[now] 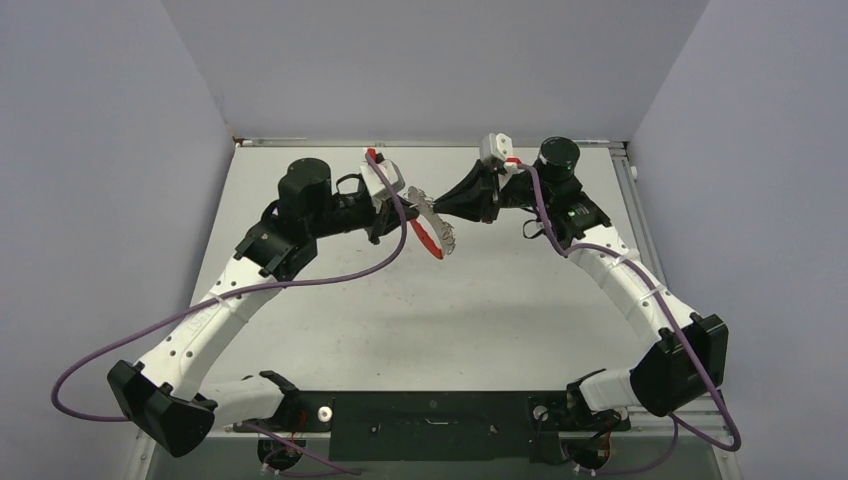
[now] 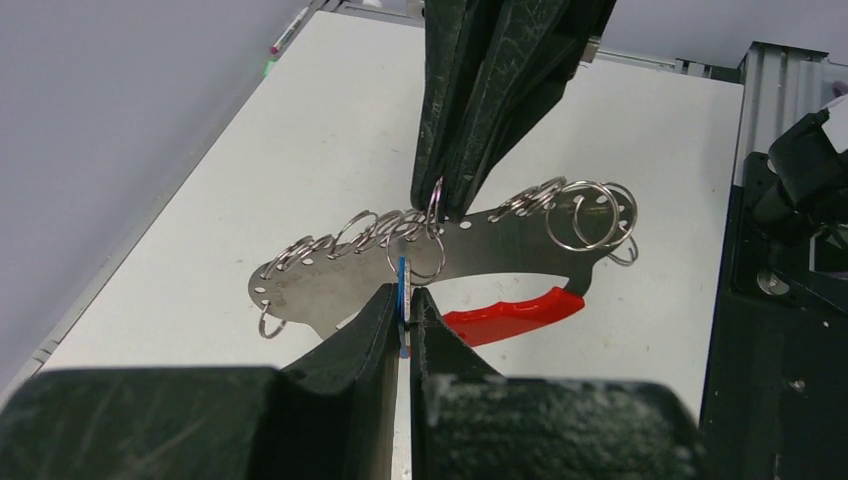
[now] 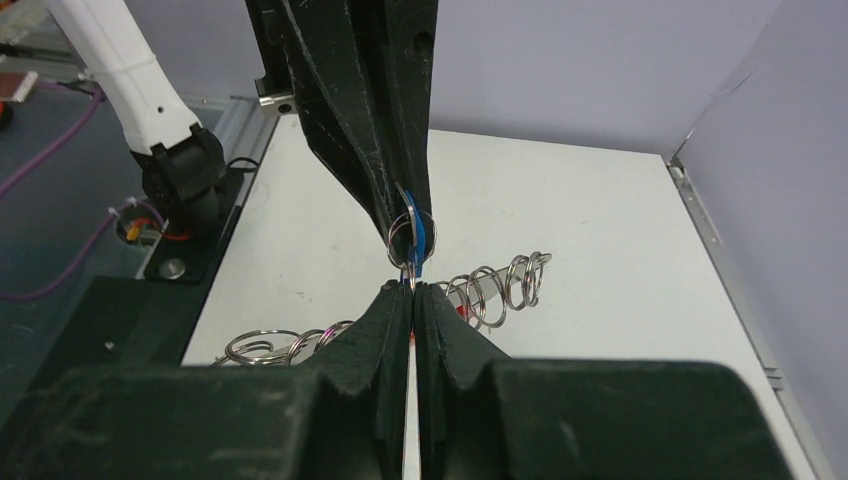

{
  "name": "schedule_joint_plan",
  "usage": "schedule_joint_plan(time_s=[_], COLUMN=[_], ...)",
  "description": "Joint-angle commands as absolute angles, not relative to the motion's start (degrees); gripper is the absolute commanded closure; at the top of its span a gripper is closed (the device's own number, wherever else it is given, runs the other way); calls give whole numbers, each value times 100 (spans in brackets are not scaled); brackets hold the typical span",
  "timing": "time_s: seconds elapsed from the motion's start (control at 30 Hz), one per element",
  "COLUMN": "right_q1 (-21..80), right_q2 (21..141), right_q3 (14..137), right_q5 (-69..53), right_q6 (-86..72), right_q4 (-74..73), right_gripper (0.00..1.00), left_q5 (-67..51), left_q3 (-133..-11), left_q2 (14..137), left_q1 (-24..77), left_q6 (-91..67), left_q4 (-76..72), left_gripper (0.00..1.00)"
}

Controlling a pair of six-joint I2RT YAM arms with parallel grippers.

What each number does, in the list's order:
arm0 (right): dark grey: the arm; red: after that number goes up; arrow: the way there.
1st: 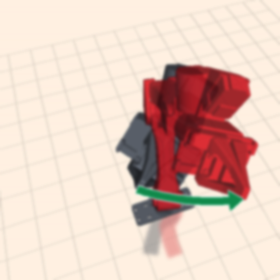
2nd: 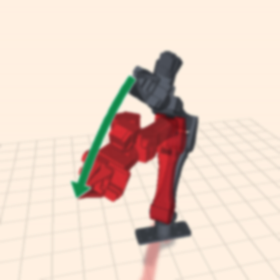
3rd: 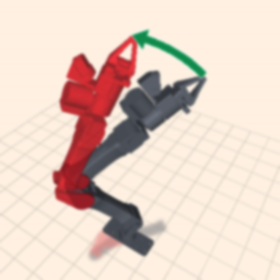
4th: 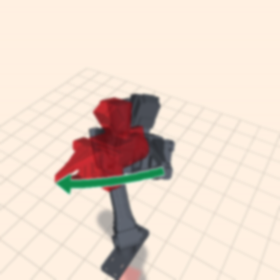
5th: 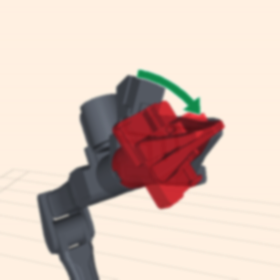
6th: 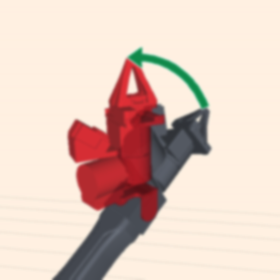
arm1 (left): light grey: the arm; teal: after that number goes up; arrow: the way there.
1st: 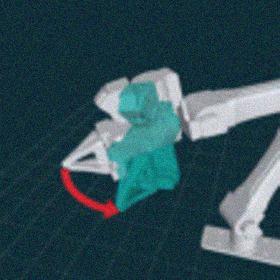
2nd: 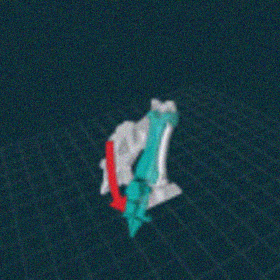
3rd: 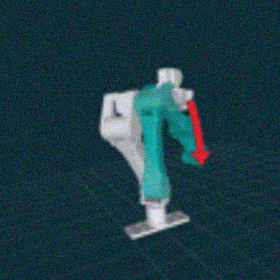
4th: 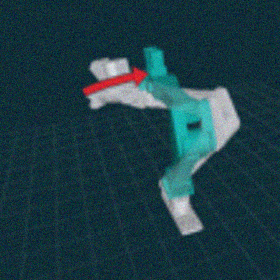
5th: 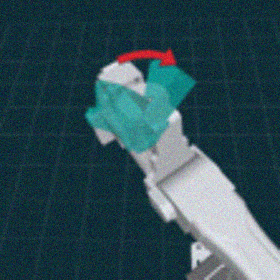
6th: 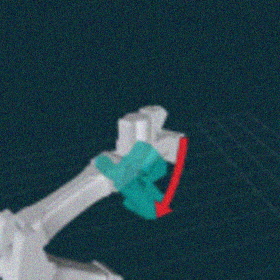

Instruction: Remove the keys from the keyring

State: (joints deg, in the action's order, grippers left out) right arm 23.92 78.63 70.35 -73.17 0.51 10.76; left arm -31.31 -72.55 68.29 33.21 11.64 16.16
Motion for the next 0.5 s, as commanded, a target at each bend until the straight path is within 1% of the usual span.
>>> schedule_joint_plan(time_s=[0.0, 0.13, 0.27, 0.37, 0.47], right_q1=[2245, 2230, 2264, 2305, 2353], right_q2=[7796, 8027, 8233, 8323, 8370], right_q3=[7676, 8102, 8512, 8664, 8682], right_q5=[-7758, -7851, -7914, -7892, -7800], right_q6=[1938, 2981, 4443, 5154, 5349], right_q4=[-417, -1423, -2806, -3367, -3456], right_gripper=[95, 95, 95, 95, 95], left_q5=[-3550, -3776, -3791, -3922, -4064], left_q3=[-7726, -7859, -8031, -8164, -8315], left_q2=[6708, 6768, 6861, 6917, 7010], left_q1=[3188, 3229, 3243, 3252, 3275], left_q6=[1282, 1309, 1192, 1108, 944], left_q4=[1672, 1830, 1915, 1986, 2099], left_gripper=[100, 100, 100, 100, 100])
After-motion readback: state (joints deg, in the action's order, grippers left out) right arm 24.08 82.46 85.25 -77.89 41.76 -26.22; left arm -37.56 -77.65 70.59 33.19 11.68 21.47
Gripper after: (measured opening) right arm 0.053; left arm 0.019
